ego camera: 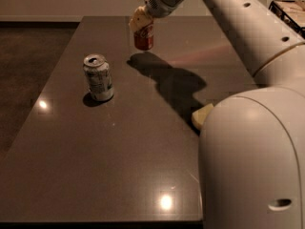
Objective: Pick coke can
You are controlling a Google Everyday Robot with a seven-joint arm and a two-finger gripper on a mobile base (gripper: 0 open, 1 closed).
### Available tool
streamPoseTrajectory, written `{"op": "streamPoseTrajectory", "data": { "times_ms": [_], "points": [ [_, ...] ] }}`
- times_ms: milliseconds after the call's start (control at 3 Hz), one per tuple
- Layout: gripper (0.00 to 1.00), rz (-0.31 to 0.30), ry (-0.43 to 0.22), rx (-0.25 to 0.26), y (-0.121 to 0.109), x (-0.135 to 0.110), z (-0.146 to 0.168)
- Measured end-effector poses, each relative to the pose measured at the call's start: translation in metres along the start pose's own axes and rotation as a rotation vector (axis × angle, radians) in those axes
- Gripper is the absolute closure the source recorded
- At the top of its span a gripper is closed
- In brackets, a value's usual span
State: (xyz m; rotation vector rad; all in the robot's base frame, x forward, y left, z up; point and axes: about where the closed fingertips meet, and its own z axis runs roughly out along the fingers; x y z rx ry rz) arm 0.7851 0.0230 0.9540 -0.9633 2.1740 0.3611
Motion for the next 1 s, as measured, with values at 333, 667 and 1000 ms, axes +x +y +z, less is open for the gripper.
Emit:
{"op": "streamPoseTrajectory", "data": {
  "times_ms": [333,667,1000],
  "points": [
    [1.0,-0.074,-0.045,-0.036,0.006,-0.013,-0.045],
    [1.0,-0.123,-0.071,-0.06,0.012,-0.021,-0.071],
    [1.0,-0.149,-0.063,-0.073,0.016,-0.02,-0.075]
  ]
}}
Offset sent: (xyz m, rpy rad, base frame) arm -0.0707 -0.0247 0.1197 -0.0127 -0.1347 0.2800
